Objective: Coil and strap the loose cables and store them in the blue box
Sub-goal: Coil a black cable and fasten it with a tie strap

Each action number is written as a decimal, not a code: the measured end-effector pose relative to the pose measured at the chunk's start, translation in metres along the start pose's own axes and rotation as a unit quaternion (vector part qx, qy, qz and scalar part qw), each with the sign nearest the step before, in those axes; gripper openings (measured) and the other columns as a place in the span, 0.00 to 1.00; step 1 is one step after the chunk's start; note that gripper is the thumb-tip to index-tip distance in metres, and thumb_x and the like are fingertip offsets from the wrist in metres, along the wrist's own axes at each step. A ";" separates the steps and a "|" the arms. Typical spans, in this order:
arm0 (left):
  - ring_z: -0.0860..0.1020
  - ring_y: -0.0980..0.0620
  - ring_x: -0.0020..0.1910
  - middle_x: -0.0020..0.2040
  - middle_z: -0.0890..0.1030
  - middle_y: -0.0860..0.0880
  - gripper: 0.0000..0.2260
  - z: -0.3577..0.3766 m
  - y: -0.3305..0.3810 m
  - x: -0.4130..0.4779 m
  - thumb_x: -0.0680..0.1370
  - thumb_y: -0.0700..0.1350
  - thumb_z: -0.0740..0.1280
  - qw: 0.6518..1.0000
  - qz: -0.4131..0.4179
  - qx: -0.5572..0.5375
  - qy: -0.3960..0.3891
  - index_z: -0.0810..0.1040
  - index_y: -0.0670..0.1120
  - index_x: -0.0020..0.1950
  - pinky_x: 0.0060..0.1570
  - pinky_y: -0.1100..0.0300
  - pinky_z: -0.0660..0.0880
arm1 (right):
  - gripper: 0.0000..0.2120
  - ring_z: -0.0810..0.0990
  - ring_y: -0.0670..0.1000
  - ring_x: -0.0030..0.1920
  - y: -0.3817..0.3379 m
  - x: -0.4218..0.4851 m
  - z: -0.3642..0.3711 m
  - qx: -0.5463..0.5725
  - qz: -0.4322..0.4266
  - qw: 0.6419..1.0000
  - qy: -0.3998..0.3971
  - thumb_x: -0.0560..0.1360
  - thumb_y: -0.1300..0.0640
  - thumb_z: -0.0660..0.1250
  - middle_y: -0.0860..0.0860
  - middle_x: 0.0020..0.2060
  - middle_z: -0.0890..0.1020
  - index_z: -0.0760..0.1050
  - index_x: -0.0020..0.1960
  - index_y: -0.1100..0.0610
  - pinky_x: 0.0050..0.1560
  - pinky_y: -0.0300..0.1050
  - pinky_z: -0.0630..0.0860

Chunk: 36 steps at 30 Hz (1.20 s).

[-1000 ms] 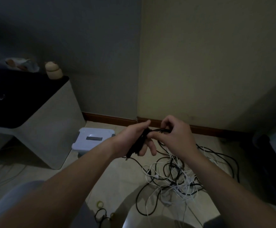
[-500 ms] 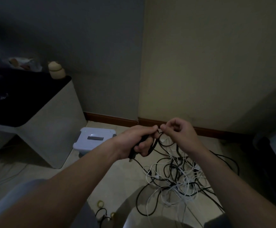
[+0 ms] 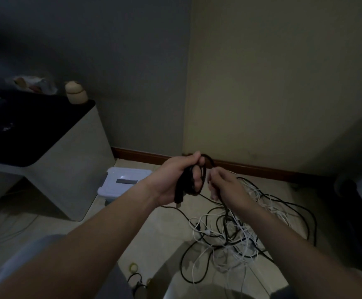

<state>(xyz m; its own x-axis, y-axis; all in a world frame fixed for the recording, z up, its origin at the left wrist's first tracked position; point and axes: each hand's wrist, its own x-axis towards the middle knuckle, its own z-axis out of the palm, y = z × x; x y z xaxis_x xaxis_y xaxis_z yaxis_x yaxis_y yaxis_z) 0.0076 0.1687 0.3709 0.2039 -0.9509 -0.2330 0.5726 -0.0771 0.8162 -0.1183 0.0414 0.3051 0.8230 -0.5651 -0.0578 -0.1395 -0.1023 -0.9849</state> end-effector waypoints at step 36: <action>0.81 0.48 0.39 0.40 0.82 0.46 0.11 -0.027 -0.009 0.020 0.85 0.43 0.58 0.935 0.086 0.326 0.109 0.72 0.42 0.45 0.45 0.52 0.76 | 0.09 0.81 0.41 0.48 -0.043 -0.017 0.017 -0.373 -0.154 0.912 -0.071 0.77 0.49 0.66 0.37 0.53 0.84 0.82 0.55 0.42 0.49 0.47 0.79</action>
<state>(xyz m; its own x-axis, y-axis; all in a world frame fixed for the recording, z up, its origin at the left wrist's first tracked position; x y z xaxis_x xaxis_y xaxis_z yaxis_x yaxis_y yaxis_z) 0.0281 0.1581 0.3449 0.4471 -0.8874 -0.1123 -0.0742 -0.1619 0.9840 -0.1170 0.0693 0.3459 0.9419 -0.3099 0.1296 -0.1828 -0.7966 -0.5762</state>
